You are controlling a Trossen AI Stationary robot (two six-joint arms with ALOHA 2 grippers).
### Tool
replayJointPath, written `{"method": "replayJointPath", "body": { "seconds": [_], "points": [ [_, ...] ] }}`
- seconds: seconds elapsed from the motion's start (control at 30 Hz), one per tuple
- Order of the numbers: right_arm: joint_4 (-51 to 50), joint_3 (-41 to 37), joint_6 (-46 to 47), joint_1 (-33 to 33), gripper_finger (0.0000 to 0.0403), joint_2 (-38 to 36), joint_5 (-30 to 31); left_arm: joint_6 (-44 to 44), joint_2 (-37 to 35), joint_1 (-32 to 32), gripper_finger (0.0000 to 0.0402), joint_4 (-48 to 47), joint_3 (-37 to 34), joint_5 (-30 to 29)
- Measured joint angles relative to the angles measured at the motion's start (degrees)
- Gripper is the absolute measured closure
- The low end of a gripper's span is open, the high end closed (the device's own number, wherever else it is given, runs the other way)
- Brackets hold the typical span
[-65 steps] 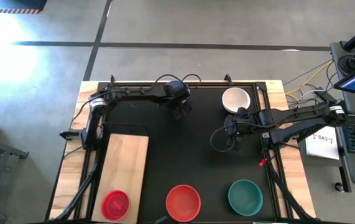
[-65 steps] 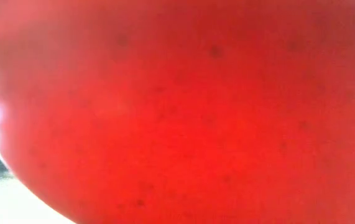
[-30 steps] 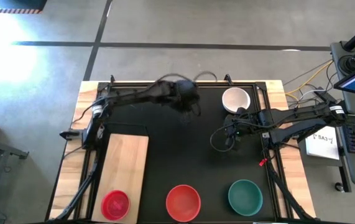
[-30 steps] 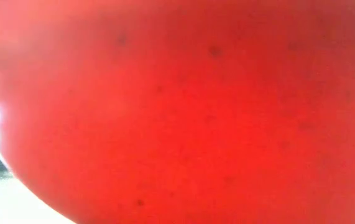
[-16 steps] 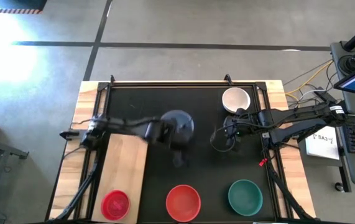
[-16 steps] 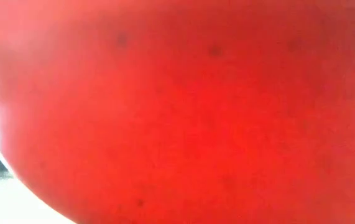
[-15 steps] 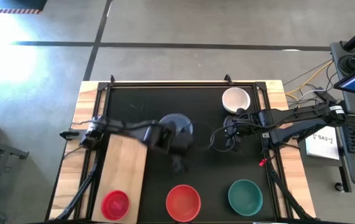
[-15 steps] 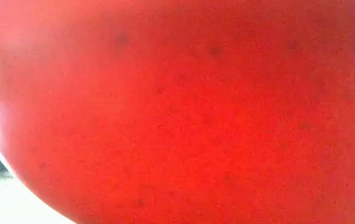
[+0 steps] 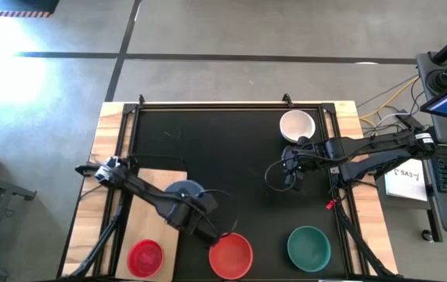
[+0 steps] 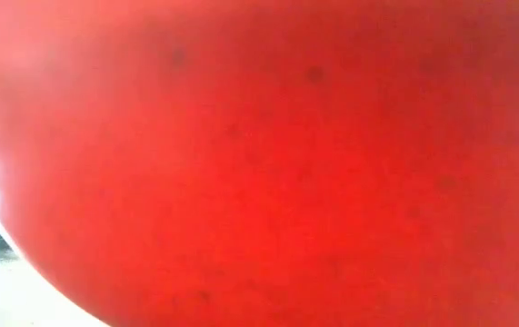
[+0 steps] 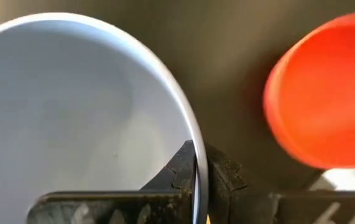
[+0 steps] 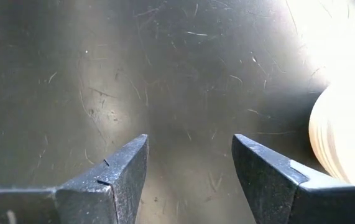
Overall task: Place and stack bowls onto a shelf
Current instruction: Put the blue bowl on the shelf
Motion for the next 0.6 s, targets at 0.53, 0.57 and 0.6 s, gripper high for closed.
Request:
{"method": "replayJointPath", "body": {
  "seconds": [0.53,0.57,0.6],
  "points": [
    [-0.02,-0.01,1.14,0.00,0.0182,0.00,0.00,-12.91,-14.38,-2.46,0.0401,12.06,-35.43,5.79],
    [-0.02,-0.01,1.35,0.00,0.0182,0.00,0.00,-12.71,-15.23,-2.44,0.0401,14.39,-37.17,5.71],
    [-0.02,-0.01,1.60,0.00,0.0182,0.00,0.00,-12.71,-16.00,-2.44,0.0401,15.56,-38.80,5.60]
  ]
}}
